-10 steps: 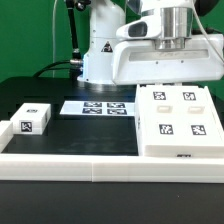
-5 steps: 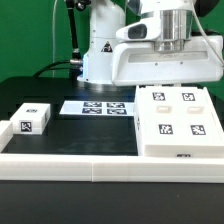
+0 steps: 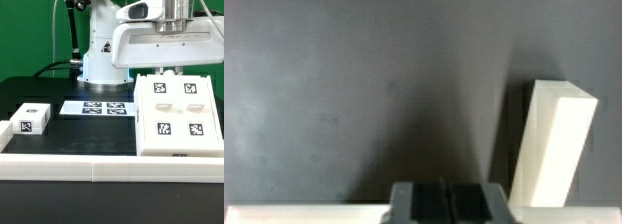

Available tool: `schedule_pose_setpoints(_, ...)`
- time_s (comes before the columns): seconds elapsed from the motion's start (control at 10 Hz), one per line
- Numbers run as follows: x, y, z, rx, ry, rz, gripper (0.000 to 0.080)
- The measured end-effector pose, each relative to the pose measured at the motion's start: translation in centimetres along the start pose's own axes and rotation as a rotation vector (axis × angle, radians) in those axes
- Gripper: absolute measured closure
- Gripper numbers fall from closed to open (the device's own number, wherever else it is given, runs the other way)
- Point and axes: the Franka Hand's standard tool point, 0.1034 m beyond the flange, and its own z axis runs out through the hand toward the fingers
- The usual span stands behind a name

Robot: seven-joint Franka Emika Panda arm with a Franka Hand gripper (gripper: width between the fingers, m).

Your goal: Assemble cabinet

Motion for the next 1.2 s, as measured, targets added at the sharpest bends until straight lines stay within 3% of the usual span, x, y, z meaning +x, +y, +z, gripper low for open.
schedule_pose_setpoints(0.4, 0.2, 0.4, -0.1, -0.002, 0.003, -0.013, 0.0795)
schedule_pose_setpoints(0.8, 1.9, 0.3, -1.7, 0.008, -0.034, -0.012, 0.0795)
schedule_pose_setpoints(1.2, 1.9, 0.3, -1.6, 0.008, -0.033, -0.013, 0.0795)
